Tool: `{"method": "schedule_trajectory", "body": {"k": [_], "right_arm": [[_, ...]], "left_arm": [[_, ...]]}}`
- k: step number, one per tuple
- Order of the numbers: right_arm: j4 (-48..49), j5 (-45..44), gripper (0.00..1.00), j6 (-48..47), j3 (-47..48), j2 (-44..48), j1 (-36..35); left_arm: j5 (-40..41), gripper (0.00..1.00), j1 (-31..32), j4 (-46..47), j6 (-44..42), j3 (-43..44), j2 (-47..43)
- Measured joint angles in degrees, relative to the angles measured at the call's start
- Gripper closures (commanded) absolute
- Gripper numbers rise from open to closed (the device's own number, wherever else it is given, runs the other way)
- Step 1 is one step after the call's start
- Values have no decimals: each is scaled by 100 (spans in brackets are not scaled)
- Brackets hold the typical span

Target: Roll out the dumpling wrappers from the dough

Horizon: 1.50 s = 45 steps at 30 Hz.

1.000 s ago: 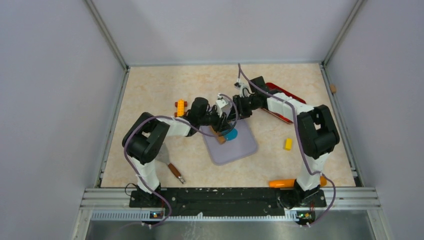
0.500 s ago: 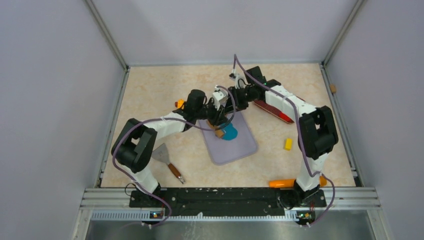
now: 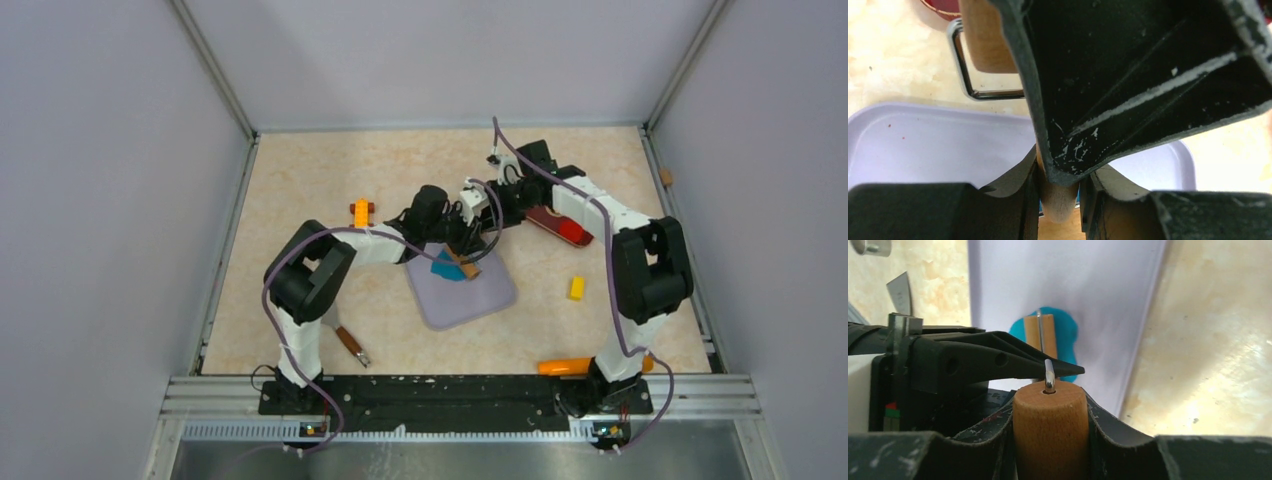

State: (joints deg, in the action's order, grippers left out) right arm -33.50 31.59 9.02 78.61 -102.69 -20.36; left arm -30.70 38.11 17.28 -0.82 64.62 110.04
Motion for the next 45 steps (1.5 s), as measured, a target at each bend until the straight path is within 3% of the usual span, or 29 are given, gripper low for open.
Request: {"method": "schedule_trajectory", "body": {"k": [12,18,24,34,45], "right_arm": [[181,-629,100,-319,-81,31,186],[229,-879,100,-352,-50,85,243],[-79,-894,100,-503,181,85,223],[-319,-184,100,-667,197,855,142],[-22,293,100,-1513,168,343,-160]], "left_arm": [[227,100,190,2448,413,-129,942],[269,100,214,2999,533,63,1252],[315,100,249,2837,658,146,1174],[385,100,286,1123,299,63,-199],[1189,100,345,1113,280,-673,-505]]}}
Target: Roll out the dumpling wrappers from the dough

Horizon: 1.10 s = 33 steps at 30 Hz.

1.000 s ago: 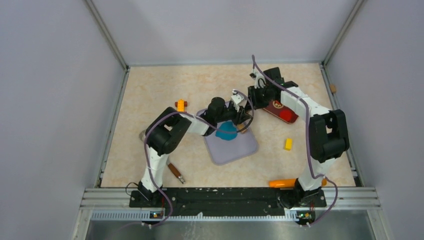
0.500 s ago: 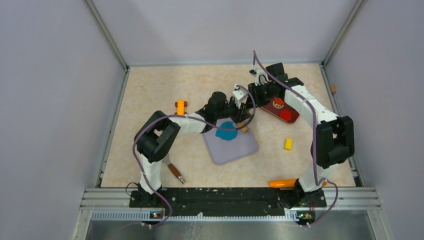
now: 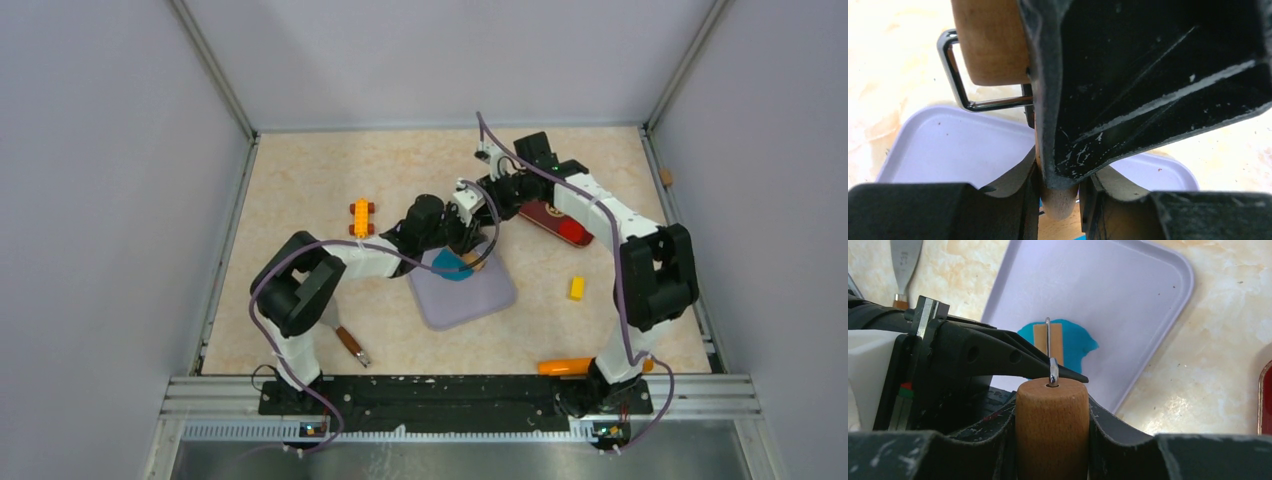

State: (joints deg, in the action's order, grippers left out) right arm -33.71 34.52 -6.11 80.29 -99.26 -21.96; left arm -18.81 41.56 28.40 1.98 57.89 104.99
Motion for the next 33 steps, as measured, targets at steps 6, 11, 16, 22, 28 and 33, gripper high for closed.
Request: {"method": "schedule_trajectory", "body": {"k": [6,11,16,22,28,33], "right_arm": [[70,28,100,-354,-76,-162,-28],[203,-15,100,-417,-236,-240,-39],[553,111,100,-470,-435,-214,-90],[1078,234,100,-481,-859,-11,-234],[1281,282,100,-455,-946,0,-317],[1416,334,100,-417,-1025,2,-334]], "left_arm": [[319,100,83,173,131,-90,166],[369,100,107,511,271,-247,337],[415,100,107,1126,455,-638,315],[490,100,107,1482,542,-1067,120],[509,100,107,1554,616,-1244,20],[507,100,107,1558,647,-1311,-24]]}}
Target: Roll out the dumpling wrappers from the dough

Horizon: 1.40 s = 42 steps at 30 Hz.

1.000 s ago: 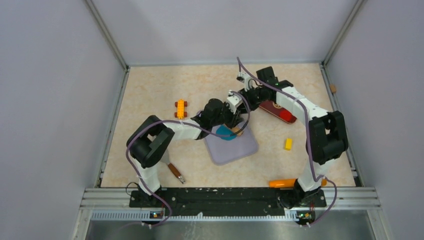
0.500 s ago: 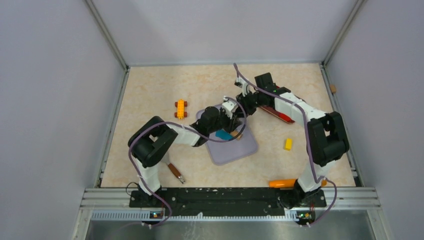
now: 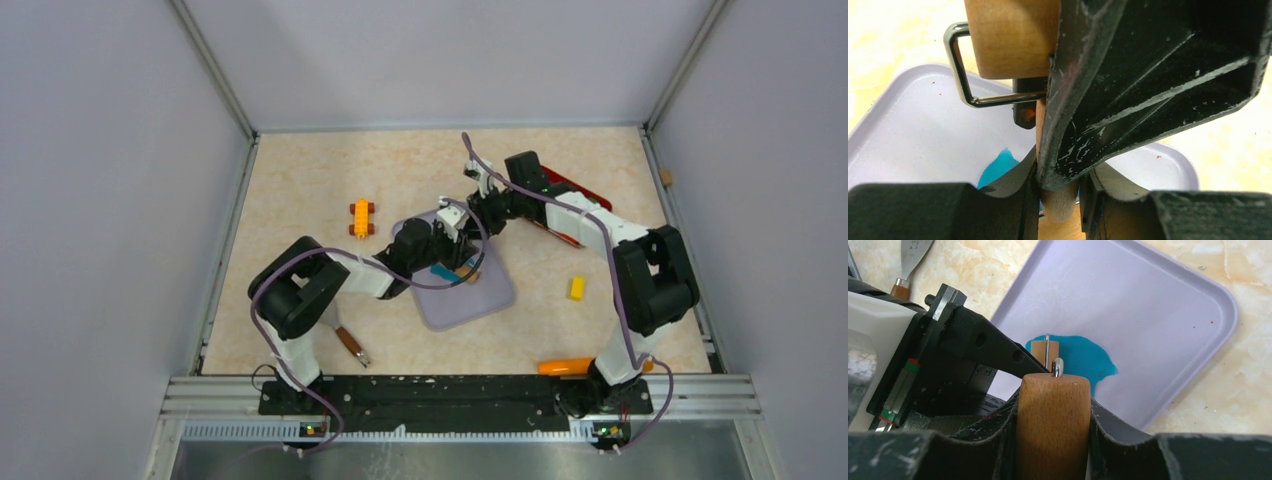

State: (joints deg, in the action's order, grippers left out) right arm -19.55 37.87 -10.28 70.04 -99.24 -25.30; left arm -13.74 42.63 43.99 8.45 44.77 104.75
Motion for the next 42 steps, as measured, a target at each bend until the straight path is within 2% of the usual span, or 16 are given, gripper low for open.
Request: {"method": "schedule_trajectory", "body": {"k": [18,32,42], "right_arm": [[457,212,100,389,-308,46,-146],[-848,-142,100,328,586,-79,-48],[-798,-59,100,435,614,-260,-35]], "left_arm": [[-70,100,-24,-302,24,-321,-378],[-334,100,-59,-1510,24,540,-396],[-332,100,-122,-1821,-94,595,-382]]}}
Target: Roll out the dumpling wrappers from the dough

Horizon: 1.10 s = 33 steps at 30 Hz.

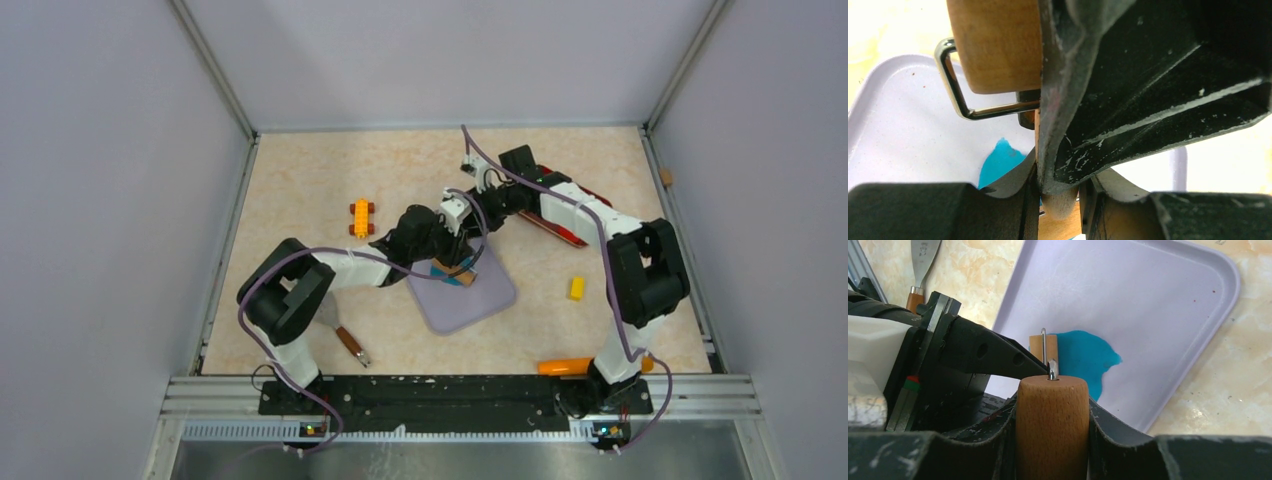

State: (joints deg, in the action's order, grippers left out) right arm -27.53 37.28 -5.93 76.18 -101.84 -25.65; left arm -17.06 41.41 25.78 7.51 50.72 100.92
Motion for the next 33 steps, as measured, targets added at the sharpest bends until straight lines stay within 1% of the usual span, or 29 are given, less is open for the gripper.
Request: {"method": "schedule_trajectory", "body": {"k": [8,14,22,28,30,33], "right_arm": [[308,140,100,48,-157,-96,-17],[608,221,100,157,-470,35,-114],[809,310,100,428,-758,72,-275],[566,315,100,516,-625,72,-413],[337,293,100,533,-431,72,-435],[74,175,100,525,-11,70,-402]], "left_arm": [[-9,100,-35,63,-33,-122,26],[-61,100,-39,280,37,-461,-144],[-179,100,-39,229,186,-828,-389],[-177,100,-39,-321,125,-828,-688],[-166,100,-52,-540,9,-761,-820],[-149,100,-116,-796,-214,-417,-866]]}}
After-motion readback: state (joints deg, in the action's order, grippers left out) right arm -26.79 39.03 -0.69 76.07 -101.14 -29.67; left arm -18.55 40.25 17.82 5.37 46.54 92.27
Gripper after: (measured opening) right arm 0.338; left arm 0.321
